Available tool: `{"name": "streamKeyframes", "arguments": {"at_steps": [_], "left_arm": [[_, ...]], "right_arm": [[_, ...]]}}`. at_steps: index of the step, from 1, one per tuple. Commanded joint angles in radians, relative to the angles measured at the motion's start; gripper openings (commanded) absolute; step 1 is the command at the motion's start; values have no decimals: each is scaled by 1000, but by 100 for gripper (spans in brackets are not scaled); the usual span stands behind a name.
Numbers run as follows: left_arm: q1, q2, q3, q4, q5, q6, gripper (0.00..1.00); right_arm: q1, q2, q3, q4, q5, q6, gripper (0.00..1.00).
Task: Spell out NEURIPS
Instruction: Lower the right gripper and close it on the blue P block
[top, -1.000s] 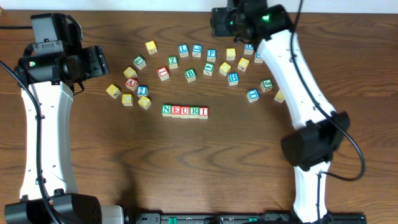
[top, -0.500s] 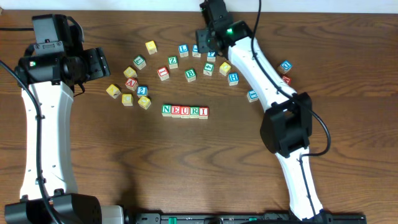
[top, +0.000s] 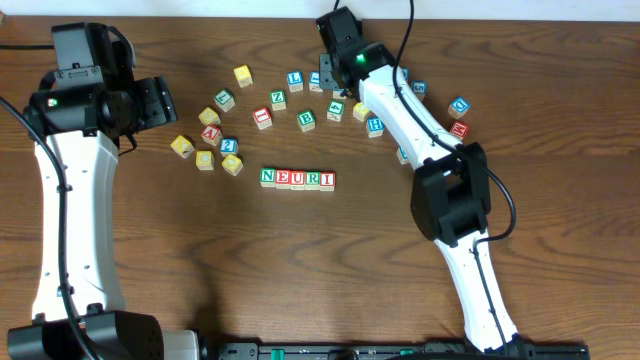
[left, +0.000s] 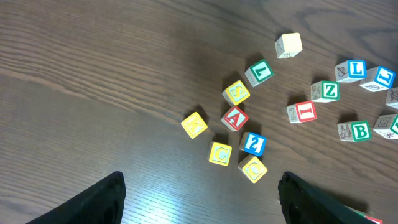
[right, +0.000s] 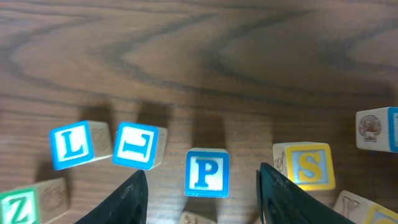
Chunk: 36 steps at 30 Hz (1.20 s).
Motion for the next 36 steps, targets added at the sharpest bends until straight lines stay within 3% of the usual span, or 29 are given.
{"name": "streamKeyframes", "arguments": {"at_steps": [1,18,27,36], "left_arm": [[0,3,18,-7,2,-9,78],[0,3,18,-7,2,-9,78],[0,3,18,-7,2,-9,78],[1,3,18,-7,2,-9,78]], "right_arm": [[-3,31,3,8,31,26,50],[-11,97,2,25,31,34,41],[-12,100,2,21,30,34,31],[-12,109,-1,14,30,33,32]]}}
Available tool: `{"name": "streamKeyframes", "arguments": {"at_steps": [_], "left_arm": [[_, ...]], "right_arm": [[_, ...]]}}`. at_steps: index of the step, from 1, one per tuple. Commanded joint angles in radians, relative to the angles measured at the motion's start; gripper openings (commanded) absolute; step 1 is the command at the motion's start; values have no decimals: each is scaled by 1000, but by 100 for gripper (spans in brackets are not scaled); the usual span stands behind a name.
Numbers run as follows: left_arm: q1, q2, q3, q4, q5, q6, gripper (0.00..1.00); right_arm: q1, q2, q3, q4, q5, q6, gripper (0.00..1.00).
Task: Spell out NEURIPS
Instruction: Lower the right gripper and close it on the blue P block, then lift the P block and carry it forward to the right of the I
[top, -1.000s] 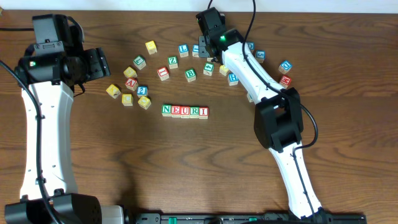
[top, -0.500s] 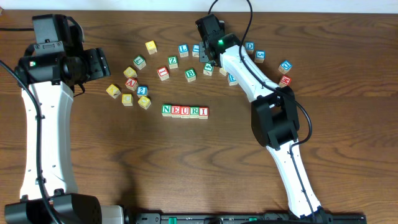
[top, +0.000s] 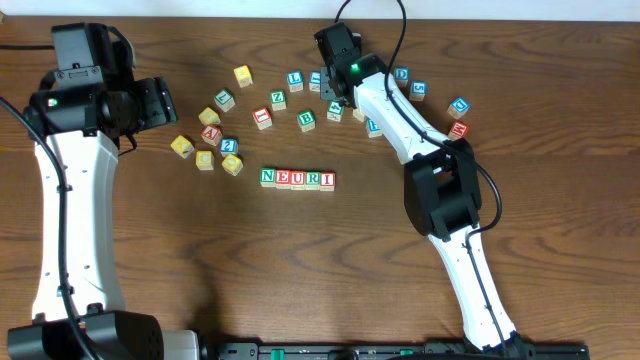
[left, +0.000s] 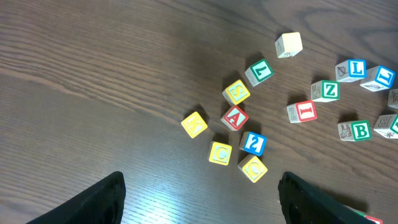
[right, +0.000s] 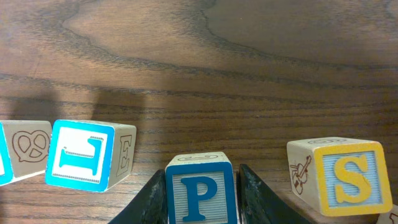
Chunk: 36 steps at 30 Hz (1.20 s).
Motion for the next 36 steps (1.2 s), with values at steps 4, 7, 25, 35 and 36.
{"name": "streamKeyframes", "arguments": {"at_steps": [4,7,25,35,36], "left_arm": [[0,3,18,-6,2,-9,78],[1,3,18,-6,2,-9,78],[1,3,18,-5,2,-9,78],[0,3,18,-6,2,-9,78],[0,3,18,-6,2,-10,78]], "right_arm": [[-8,25,-1,-3,15,6,31],[-8,25,-1,-5,15,6,28],[-23,-187,3,-18,-11,5,25],[-22,-448,3,-331,-11,5,19],[-22,-467,3,-372,-11,11,19]]}}
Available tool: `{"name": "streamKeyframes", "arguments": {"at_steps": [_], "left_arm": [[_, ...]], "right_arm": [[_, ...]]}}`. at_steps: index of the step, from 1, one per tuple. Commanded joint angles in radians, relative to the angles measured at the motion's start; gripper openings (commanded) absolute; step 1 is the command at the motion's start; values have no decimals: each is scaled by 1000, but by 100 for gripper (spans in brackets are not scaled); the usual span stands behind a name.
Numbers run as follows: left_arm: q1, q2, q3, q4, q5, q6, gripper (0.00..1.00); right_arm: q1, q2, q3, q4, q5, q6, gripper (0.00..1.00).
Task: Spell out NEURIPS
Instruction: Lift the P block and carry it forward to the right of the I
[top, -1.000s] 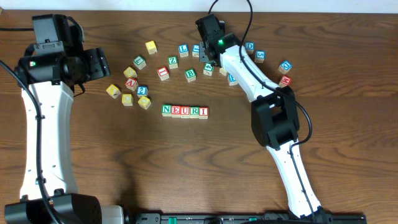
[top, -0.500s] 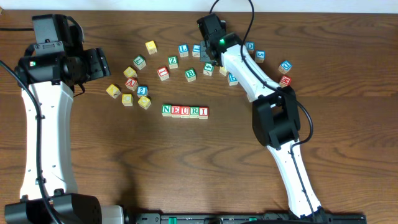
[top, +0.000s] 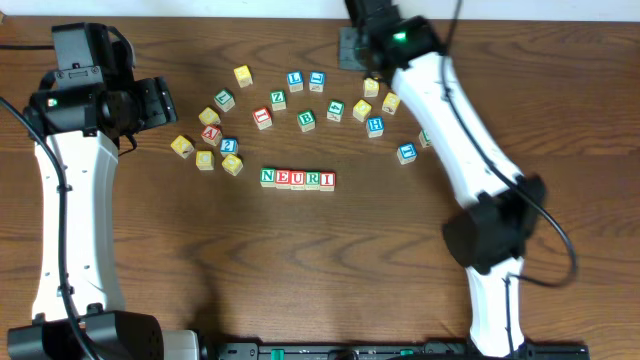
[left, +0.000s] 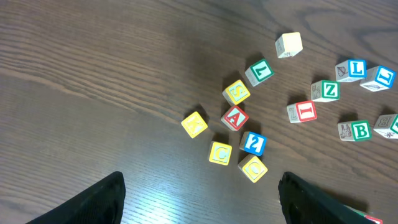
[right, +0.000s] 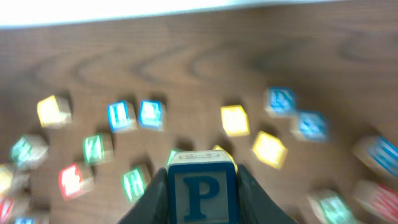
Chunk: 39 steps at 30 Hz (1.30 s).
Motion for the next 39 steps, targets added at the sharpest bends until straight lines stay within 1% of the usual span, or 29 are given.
{"name": "streamKeyframes", "arguments": {"at_steps": [1,7,11,21,25,33,39], "left_arm": [[0,3,18,-5,2,-10,78],[0,3,18,-5,2,-10,78],[1,3,18,-4,2,-10,78],[0,3,18,-4,2,-9,78],[0,3,18,-2,2,-9,78],[0,3,18,0,2,-10,78],[0,4,18,0,2,-10,78]], "right_arm": [[-8,-82,3,-113,5,15,19],[-6,-91,-2,-290,5,69,19],[-6,-52,-36,-327,-37,72,19],[27,-31,-356,-199,-126,92,19],[50,-31,-451,-140,-143,101,18],[102,-31,-560,-37,-145,103,19],[112,-31,-618,0,-133,144,18]]}}
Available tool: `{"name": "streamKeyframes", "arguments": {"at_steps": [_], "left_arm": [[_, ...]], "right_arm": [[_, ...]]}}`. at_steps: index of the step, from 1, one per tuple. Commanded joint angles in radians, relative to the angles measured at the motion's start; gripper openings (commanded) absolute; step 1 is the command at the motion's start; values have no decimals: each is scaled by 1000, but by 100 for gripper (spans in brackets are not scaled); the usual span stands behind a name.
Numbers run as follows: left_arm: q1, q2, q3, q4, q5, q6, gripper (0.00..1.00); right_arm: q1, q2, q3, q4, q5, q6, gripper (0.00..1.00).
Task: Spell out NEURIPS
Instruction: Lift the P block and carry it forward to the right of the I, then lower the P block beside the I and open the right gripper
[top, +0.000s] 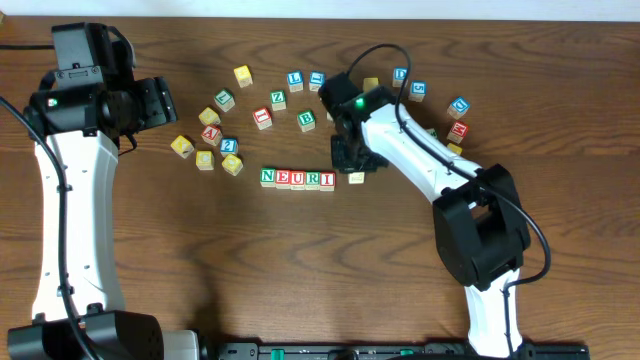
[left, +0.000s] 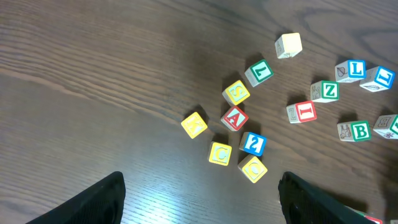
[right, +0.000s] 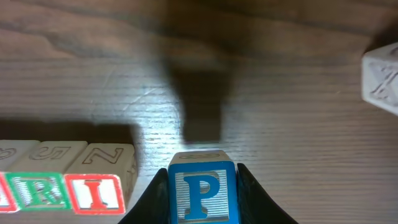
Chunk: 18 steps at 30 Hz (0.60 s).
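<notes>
The row N-E-U-R-I (top: 297, 179) lies mid-table, and its red I block (right: 96, 193) shows at the lower left of the right wrist view. My right gripper (right: 202, 194) is shut on the blue P block (right: 202, 190), holding it just right of the I with a small gap between them. From overhead that gripper (top: 352, 162) stands at the row's right end. I cannot tell whether the P touches the table. A yellow S block (left: 236, 93) lies in the left cluster. My left gripper (left: 200, 190) hangs open above that cluster, holding nothing.
Loose letter blocks lie in an arc behind the row, among them a green B (top: 306, 120), a red I (top: 262, 118) and a blue L (top: 295, 78). The left cluster holds a red A (left: 234, 117) and a yellow K (left: 194, 124). A pale block (right: 382, 81) sits to the right.
My right gripper, still shut on the P block, has moved from high over the back of the table down to the right end of the NEURI row. The left arm has not moved.
My right gripper stood open above the P block among the loose blocks at the back. Then its fingers were around the P on the table. After that it held the P high over the blocks, and now it holds it low beside the I.
</notes>
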Motion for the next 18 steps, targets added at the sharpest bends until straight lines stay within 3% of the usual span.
{"name": "streamKeyframes", "arguments": {"at_steps": [1,18], "left_arm": [[0,3,18,-2,2,-10,78],[0,3,18,-2,2,-10,78]], "right_arm": [[3,8,-24,6,13,39,18],[29,8,-24,30,13,57,20]]}}
